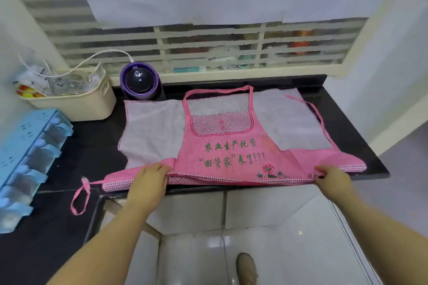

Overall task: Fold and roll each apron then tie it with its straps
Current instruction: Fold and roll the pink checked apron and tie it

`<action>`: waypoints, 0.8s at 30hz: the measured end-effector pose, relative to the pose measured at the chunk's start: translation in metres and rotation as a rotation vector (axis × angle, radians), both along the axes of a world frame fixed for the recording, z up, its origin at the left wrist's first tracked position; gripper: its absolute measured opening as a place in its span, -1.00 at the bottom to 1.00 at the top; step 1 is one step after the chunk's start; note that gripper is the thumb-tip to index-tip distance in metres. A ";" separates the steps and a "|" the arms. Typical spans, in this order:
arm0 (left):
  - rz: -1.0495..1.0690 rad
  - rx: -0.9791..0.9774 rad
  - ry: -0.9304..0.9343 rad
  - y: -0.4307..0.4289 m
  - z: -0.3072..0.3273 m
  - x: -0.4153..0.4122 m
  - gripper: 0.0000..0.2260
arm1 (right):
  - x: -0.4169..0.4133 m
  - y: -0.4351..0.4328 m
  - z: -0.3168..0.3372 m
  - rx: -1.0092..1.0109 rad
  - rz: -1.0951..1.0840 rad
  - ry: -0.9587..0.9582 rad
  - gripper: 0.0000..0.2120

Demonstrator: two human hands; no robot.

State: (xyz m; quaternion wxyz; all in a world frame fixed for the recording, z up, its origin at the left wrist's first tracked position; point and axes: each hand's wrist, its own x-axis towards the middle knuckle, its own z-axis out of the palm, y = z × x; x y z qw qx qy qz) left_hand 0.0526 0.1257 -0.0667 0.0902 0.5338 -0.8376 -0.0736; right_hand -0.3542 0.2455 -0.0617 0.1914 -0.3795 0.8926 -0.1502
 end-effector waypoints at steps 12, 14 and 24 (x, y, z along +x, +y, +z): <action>-0.096 0.418 -0.341 -0.046 0.058 0.026 -0.57 | -0.011 -0.036 0.052 0.362 -0.035 0.337 -0.57; -0.073 0.463 -0.391 -0.040 0.061 0.028 -0.69 | -0.005 -0.040 0.056 0.375 0.007 0.428 -0.60; 0.080 0.011 -0.407 -0.002 0.044 0.039 -0.80 | 0.012 -0.022 0.039 0.203 0.008 0.311 -0.77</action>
